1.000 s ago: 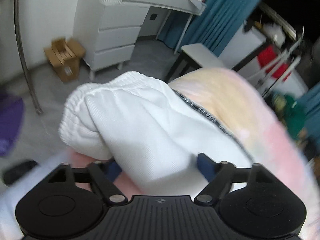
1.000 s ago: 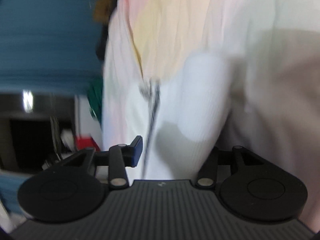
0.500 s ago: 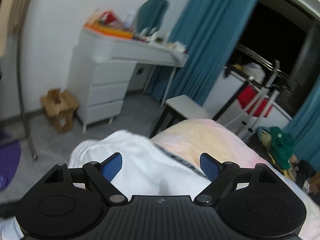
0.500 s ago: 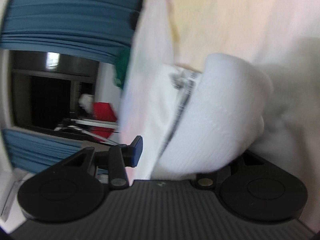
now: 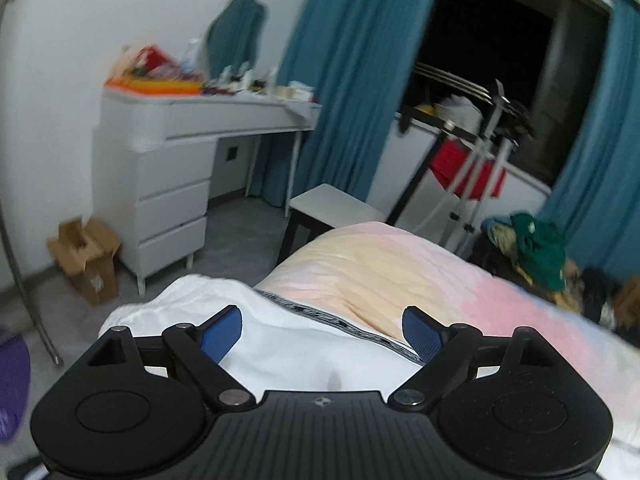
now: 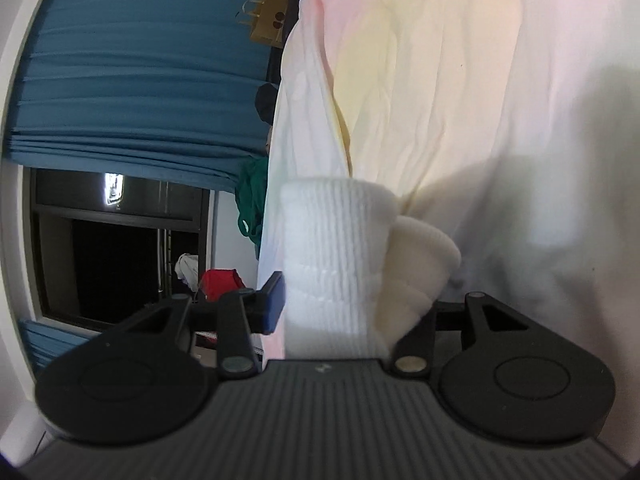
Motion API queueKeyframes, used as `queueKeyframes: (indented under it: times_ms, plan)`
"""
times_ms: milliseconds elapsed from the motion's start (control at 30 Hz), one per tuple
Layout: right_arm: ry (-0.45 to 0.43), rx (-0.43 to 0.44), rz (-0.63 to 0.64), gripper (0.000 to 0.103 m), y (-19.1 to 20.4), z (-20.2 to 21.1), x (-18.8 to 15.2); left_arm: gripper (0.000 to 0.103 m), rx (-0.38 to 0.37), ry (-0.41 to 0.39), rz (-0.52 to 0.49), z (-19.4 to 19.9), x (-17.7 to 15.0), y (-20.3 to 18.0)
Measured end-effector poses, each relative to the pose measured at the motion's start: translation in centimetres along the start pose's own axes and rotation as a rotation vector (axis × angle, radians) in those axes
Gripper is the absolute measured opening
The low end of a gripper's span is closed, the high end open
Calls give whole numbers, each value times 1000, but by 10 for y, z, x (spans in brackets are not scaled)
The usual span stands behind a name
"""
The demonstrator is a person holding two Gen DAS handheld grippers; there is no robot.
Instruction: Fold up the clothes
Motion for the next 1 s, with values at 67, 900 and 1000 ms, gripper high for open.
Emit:
queueKeyframes:
  times_ms: [67,900,1000]
  plan:
    - [6,-8,13,49,2,-2,-2,89,-30,13,-16,-6,-3,-19]
    - [-219,-163,393,11,40,29,-16,92,-97,286,-518,-122,-156,-170]
    - [-265,-180,529,11,61,32,-29,92,-93,281,-511,-123,-154,-169]
Point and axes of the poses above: each gripper's, at about its wrist camera, not at the fingertips, and z roughly against the way its jaws point, y to its left, x to its top, the point moved 5 cm from there along -z, roughly the way its jaws point, and after that the axes turned 2 degrees about y, right-handed, at the moved point
